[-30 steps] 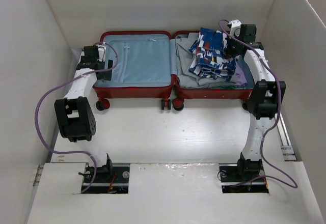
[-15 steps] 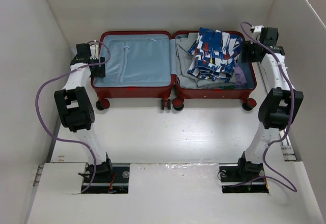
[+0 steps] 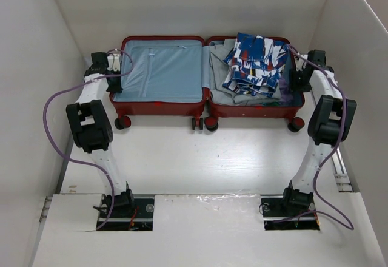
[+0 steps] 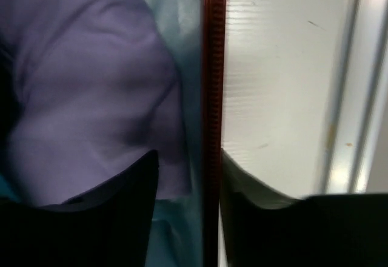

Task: Pack the luggage

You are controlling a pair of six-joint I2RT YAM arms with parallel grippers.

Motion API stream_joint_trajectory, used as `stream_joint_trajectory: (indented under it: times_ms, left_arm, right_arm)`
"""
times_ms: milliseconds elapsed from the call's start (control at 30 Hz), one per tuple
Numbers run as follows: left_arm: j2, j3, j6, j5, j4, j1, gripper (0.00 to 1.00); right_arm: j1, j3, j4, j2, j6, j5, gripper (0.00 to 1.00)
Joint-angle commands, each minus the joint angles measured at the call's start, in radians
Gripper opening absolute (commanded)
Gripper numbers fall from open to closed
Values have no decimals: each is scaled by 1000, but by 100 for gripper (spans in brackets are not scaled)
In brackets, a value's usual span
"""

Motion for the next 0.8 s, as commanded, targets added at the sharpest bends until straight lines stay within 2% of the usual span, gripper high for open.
stream_joint_trajectory:
  times_ms: [0,33,67,167,267,467,567,600,767]
  left_arm:
    - [11,1,53,-51,-21,15,0]
    - [-35,1,54,-34,-21,26,0]
    - [-61,1,69,-14,-21,26,0]
    - [-162,53,104,95,-41,38,0]
    - [-225,137,123,182,-128,38,0]
    - [-268,337,190,362,-364,17,0]
    - [-311,418,230,324,-402,-34,0]
    - [-325,441,230,307,-417,-55,0]
    - [-406,578,271,210,-429,-274,0]
  right_arm:
    - [5,-23,30,-8,-1,-131,45]
    - [5,-46,43,-17,-1,-145,36]
    - [5,-63,59,-32,-1,-159,20]
    - [5,-139,96,-80,9,-223,0]
    - [14,-225,133,-127,9,-257,0]
    - [115,-409,233,-282,73,-308,0]
    - [210,-506,296,-354,130,-317,0]
    - [276,-523,305,-371,145,-302,0]
    - [482,-643,469,-491,350,-352,0]
